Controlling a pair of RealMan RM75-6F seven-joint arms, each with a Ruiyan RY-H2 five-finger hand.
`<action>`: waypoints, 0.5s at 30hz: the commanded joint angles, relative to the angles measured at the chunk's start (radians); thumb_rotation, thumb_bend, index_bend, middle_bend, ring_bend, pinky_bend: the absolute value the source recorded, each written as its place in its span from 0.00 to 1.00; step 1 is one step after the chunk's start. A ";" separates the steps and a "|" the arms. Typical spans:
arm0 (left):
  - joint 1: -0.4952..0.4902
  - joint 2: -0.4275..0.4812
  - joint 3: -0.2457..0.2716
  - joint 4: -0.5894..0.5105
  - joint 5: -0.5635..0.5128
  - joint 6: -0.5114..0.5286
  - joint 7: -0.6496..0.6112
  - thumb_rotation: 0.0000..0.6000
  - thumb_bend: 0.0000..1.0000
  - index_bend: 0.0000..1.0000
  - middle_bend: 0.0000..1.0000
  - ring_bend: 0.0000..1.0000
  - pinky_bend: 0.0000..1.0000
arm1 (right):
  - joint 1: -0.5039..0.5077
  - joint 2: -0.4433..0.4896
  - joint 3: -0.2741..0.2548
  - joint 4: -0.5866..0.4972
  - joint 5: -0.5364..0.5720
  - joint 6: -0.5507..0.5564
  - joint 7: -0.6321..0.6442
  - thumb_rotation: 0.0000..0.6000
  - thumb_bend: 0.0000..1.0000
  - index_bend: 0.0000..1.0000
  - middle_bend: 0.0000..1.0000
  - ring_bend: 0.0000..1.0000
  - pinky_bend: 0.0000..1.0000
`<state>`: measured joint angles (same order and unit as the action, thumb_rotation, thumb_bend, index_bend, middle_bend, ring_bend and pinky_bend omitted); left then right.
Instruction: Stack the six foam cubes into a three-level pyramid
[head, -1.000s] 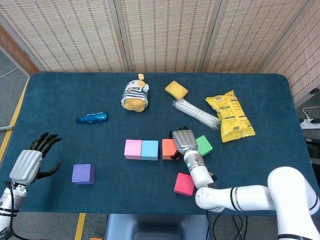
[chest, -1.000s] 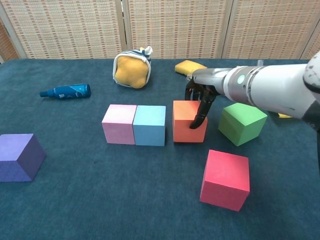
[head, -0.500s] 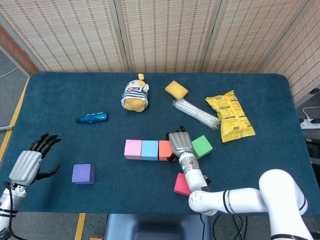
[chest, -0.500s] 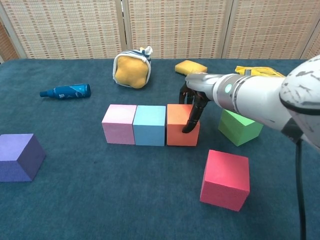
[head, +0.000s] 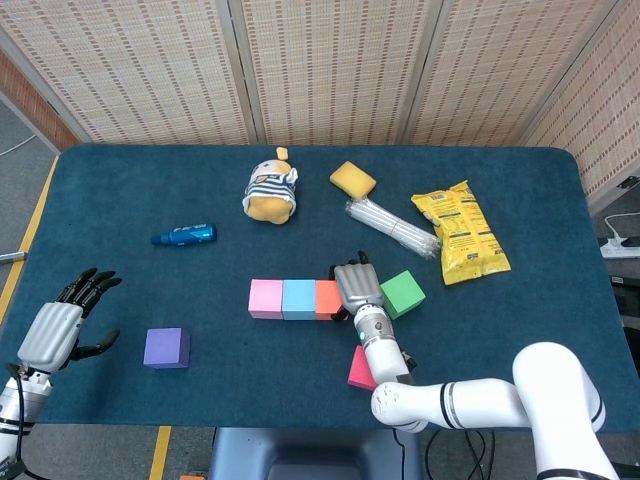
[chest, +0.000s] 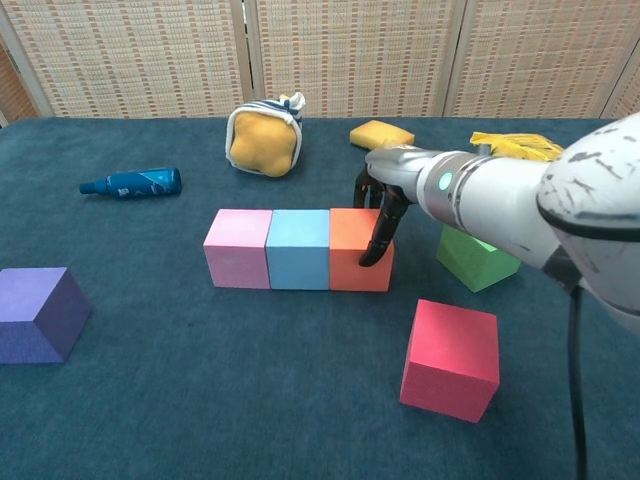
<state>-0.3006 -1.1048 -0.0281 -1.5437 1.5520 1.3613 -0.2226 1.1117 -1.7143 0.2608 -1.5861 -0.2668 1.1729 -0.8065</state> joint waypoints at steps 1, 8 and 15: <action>0.000 0.000 -0.001 0.001 0.001 0.000 -0.001 1.00 0.31 0.16 0.10 0.03 0.18 | -0.003 -0.001 0.006 0.000 0.002 -0.003 -0.006 1.00 0.20 0.57 0.50 0.33 0.14; 0.000 0.000 0.001 0.001 0.006 -0.005 -0.001 1.00 0.31 0.15 0.09 0.03 0.18 | -0.009 0.004 0.012 -0.006 0.010 0.000 -0.030 1.00 0.20 0.57 0.50 0.33 0.14; -0.002 -0.001 -0.002 -0.002 0.008 -0.008 0.002 1.00 0.31 0.15 0.09 0.03 0.18 | -0.017 0.006 0.022 -0.006 0.004 -0.001 -0.034 1.00 0.20 0.56 0.50 0.33 0.13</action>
<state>-0.3024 -1.1054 -0.0297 -1.5461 1.5604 1.3535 -0.2204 1.0952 -1.7076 0.2822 -1.5931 -0.2625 1.1719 -0.8402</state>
